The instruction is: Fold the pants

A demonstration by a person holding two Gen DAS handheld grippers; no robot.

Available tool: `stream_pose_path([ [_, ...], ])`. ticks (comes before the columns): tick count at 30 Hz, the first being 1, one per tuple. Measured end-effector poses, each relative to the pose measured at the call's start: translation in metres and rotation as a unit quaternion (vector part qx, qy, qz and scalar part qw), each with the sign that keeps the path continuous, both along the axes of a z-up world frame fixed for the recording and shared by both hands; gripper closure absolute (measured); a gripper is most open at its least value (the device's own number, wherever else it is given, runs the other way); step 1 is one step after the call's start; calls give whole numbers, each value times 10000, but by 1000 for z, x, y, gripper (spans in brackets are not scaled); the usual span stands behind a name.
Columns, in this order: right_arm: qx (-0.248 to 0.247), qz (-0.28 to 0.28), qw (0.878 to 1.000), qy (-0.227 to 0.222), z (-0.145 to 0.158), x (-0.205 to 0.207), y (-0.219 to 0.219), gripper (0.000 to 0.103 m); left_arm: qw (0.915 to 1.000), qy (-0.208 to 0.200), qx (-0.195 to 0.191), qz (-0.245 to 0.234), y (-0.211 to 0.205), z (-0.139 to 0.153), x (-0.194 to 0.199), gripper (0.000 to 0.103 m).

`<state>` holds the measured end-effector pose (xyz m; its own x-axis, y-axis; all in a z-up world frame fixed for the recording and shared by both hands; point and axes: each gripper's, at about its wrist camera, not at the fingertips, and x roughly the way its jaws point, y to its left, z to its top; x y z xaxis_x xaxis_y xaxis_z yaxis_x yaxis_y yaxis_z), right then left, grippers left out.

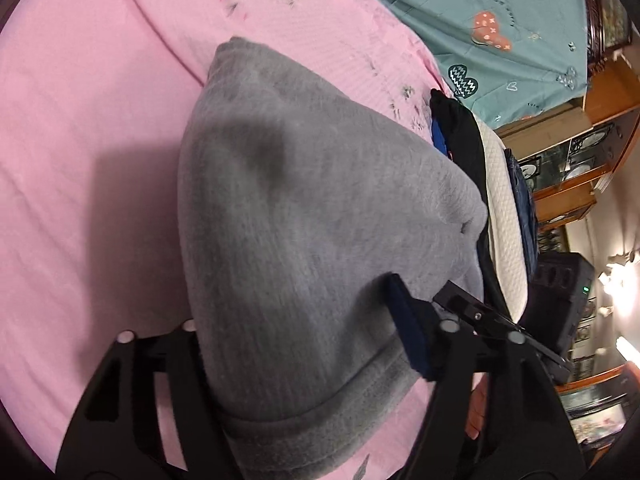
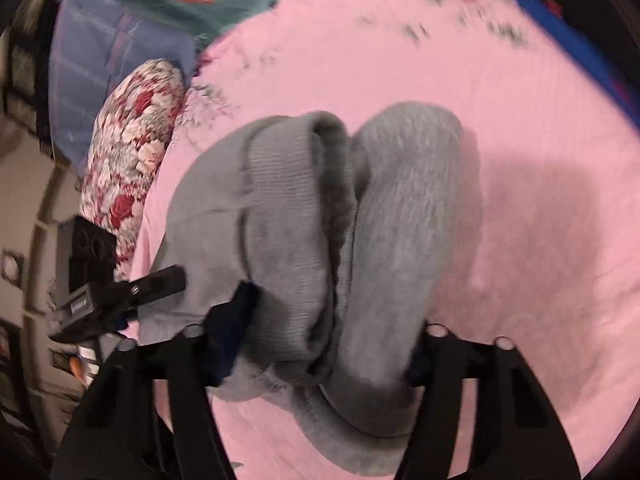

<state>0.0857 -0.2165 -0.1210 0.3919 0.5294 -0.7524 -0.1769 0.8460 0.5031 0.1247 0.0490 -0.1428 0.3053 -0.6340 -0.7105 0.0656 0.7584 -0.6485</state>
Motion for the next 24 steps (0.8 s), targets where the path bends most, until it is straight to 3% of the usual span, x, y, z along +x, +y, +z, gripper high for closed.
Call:
stream_pose_path([
  [3,-340,-26,9988,-340,11,-12,4,49,9997,-189,151,1,-5,9,-9,48],
  [6,-511,-9,9960,-734,29,-15,6,49,9979,-532,369,-48,-12,32,-9,49],
  [9,-483,85,9948,-897,51,5,5,49,9949,-771,618,-177,-18,63,24,49],
  [13,-346,61,9940,-1032,81,88,6,49,9958,-690,599,-101,-16,89,118,49],
  [16,-347,3,9907,-1313,89,161,11,49,9930,-970,673,72,-14,98,200,47],
  [20,-59,-129,9928,-1188,74,269,16,49,9906,-1034,866,222,-12,84,285,45],
  [24,7,14,9941,-1088,43,332,23,48,9919,-915,864,176,-3,51,332,45],
])
